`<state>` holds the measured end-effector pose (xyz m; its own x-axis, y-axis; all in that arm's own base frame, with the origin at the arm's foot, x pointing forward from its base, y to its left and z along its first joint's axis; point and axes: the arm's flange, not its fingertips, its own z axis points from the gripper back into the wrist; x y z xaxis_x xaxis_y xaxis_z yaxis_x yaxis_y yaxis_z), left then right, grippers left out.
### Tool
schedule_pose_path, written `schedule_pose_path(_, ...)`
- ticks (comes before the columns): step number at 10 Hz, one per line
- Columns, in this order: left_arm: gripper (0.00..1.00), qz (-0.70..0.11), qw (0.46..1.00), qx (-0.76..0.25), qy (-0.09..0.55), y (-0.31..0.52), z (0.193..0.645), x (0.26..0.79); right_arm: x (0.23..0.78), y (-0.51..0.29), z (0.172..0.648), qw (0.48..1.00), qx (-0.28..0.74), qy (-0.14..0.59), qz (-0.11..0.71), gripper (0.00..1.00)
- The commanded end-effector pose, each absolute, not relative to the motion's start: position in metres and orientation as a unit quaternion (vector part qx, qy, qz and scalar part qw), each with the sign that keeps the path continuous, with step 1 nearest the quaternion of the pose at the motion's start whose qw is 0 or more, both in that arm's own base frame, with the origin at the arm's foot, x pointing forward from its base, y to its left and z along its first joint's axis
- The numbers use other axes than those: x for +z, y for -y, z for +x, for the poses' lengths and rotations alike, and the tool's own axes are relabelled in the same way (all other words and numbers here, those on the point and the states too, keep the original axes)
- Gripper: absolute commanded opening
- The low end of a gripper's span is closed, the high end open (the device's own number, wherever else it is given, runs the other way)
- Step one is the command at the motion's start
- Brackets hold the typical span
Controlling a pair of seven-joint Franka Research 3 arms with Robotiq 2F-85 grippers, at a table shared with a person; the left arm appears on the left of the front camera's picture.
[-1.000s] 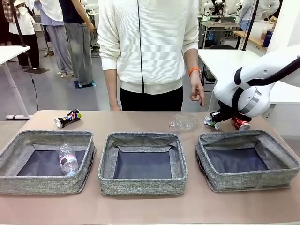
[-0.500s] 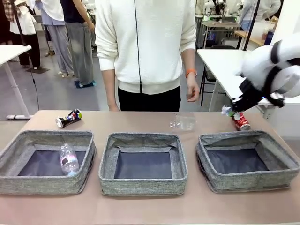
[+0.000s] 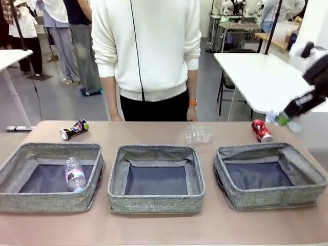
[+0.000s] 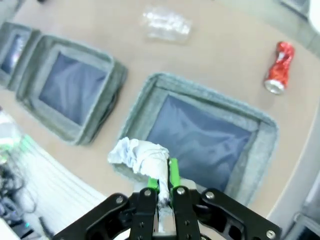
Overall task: Sort the waste into the appropriate baskets.
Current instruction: Pick up the waste item pointed out by the person.
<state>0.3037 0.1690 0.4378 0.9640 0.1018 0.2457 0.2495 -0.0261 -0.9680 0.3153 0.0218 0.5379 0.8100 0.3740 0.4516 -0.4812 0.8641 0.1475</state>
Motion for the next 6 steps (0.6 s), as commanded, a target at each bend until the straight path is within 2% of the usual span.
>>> schedule_pose_path(1, 1.00, -0.713, 0.686, -0.063, 0.128, -0.167, 0.301, 0.437, 0.534, -0.014, 0.351, 0.952, 0.208, 0.186, 0.125, 0.00)
schedule_pose_path(3, 1.00, -0.713, 0.686, -0.063, 0.128, -0.167, 0.301, 0.437, 0.534, -0.014, 0.351, 0.952, 0.208, 0.186, 0.125, 0.00)
schedule_pose_path(4, 1.00, -0.713, 0.686, -0.063, 0.128, -0.167, 0.301, 0.437, 0.528, -0.016, 0.334, 0.947, 0.219, 0.193, 0.131, 0.08)
schedule_pose_path(5, 1.00, -0.713, 0.686, -0.063, 0.128, -0.167, 0.301, 0.437, 0.530, -0.033, 0.338, 0.951, 0.220, 0.173, 0.129, 0.08)
schedule_pose_path(6, 1.00, -0.713, 0.686, -0.063, 0.128, -0.167, 0.301, 0.437, 0.558, -0.068, 0.341, 0.953, 0.213, 0.179, 0.120, 0.08)
